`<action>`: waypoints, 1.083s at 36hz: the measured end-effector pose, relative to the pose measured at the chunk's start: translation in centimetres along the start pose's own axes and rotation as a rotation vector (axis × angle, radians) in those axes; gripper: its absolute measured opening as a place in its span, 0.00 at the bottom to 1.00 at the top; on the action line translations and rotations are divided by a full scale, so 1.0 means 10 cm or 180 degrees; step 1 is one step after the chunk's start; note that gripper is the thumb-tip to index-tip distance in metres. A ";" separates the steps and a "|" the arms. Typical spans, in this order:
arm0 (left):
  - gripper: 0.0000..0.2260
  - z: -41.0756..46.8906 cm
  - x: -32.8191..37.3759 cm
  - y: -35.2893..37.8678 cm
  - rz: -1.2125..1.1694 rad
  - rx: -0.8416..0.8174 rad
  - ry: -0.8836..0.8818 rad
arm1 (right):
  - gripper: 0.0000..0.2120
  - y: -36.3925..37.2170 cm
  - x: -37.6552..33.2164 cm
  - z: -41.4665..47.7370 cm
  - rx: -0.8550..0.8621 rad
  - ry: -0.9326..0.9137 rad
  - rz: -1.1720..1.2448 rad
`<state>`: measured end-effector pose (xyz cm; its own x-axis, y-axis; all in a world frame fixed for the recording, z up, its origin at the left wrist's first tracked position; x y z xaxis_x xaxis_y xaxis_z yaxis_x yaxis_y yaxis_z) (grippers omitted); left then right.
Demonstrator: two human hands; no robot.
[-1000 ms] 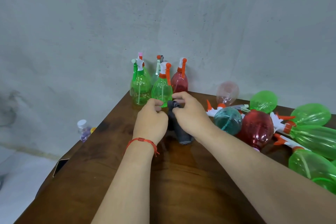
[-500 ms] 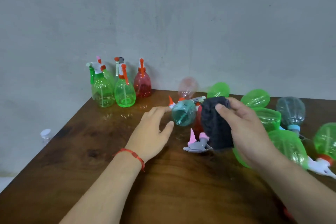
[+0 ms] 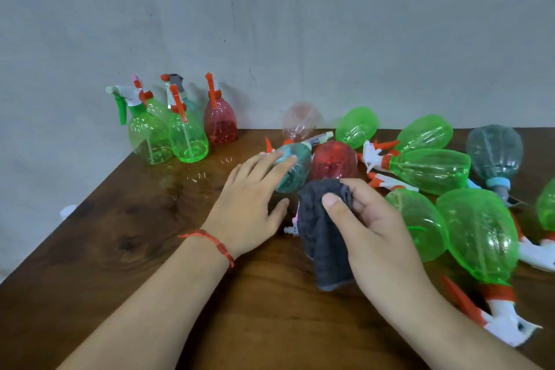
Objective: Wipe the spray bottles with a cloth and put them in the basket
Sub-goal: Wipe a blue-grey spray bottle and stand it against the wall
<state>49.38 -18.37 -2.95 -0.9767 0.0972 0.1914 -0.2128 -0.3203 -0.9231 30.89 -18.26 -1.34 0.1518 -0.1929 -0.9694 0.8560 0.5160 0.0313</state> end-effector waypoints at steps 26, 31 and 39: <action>0.30 -0.01 -0.02 -0.10 -0.0644 0.0359 -0.0241 | 0.09 -0.07 0.11 0.03 0.0019 0.0247 0.0057; 0.26 -0.02 -0.06 -0.06 -0.0698 0.0310 -0.0390 | 0.09 -0.09 0.11 0.04 0.0048 0.0290 0.0079; 0.28 -0.08 -0.27 -0.05 -0.1616 0.0024 -0.0702 | 0.10 -0.10 0.15 0.05 0.0130 0.0386 -0.0008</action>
<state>52.11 -17.75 -3.31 -0.7340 0.0417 0.6778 -0.6578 -0.2915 -0.6945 30.48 -19.51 -2.70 0.0910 -0.0906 -0.9917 0.8761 0.4808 0.0365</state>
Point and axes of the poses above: each hand's wrist, its own z-axis towards the middle knuckle, its own y-axis out of the palm, x = y × z, the point moved 9 cm from there along z, towards the middle knuckle, and after that the axes turned 6 degrees about -x, right-handed, at the moved point
